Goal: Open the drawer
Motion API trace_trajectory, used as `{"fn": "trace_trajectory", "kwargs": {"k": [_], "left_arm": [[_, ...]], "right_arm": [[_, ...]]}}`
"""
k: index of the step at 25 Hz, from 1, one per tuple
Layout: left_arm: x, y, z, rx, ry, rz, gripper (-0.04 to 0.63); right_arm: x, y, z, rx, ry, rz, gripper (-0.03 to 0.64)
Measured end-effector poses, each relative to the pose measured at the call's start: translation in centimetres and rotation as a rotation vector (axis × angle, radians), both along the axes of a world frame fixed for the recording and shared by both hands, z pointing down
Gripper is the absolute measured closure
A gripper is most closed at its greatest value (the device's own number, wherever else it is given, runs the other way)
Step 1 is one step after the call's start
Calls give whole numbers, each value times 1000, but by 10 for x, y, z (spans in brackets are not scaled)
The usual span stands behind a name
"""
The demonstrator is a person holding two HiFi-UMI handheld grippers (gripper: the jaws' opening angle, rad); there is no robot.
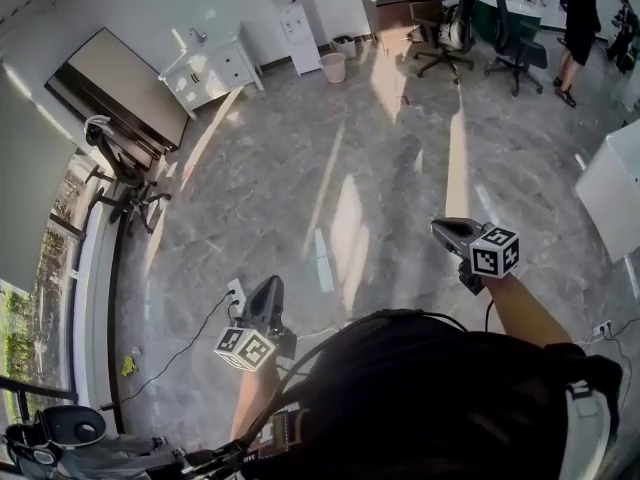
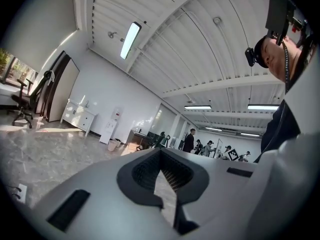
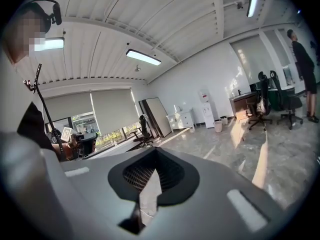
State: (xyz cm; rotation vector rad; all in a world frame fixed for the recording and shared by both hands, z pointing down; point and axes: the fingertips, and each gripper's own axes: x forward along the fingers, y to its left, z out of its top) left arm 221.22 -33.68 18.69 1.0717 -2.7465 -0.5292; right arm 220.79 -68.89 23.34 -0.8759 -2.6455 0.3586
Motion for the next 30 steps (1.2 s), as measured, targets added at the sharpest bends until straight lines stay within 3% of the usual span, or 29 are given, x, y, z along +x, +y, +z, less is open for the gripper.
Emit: {"fn": "trace_trajectory", "kwargs": {"k": [8,13,18,23,30], "left_arm": [[-99,-23,13,33,4,109,604],[-189,-34,35,53,-21,169,604],[-280,13,14,40,-34,195,604],[-350,73,-9,38,-67,149,604],[-402,148,1,48,-52,46,604]], "right_arm": [[-60,-18,9,39,18,79,615],[-128,-36,24,75,16,157,615],[-225,27,1,65,7,151,615],[-306,92,-23,94,-33,83,615],[-394,155,-20,101,-21,-8,615]]}}
